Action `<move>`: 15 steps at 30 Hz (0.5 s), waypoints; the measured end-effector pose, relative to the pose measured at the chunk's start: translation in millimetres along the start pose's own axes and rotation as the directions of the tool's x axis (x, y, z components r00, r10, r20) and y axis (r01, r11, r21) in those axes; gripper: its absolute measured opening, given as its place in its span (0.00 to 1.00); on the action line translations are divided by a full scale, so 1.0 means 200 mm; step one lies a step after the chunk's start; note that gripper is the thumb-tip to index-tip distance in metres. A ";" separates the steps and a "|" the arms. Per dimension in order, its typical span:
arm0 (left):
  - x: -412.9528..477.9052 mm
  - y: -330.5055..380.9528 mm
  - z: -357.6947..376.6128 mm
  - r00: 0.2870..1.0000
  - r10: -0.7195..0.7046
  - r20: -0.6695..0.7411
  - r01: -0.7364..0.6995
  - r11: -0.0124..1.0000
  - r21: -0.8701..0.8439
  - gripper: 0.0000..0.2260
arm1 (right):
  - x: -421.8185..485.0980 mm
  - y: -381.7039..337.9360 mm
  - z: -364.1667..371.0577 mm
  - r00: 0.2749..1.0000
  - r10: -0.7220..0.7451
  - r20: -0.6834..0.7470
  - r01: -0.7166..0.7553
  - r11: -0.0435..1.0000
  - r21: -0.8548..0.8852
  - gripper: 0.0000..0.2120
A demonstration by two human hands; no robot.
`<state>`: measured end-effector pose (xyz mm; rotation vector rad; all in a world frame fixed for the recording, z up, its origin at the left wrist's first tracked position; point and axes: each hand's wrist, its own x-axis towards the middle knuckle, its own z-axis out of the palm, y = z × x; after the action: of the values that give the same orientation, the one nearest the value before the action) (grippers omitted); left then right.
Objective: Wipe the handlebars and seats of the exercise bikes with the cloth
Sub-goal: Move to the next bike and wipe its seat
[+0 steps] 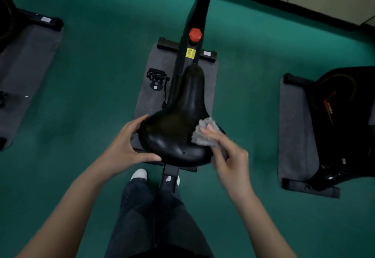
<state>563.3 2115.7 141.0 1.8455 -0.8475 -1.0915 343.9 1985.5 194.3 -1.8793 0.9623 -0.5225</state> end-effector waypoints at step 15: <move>0.01 0.01 -0.01 1.000 -0.011 0.004 0.011 1.000 0.025 0.46 | -0.07 0.06 0.12 0.861 0.327 -0.388 -0.134 0.884 0.448 0.19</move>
<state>565.3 2114.2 142.6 1.8709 -0.8582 -1.0961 347.2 2005.6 173.5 -1.2569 1.2571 -0.9620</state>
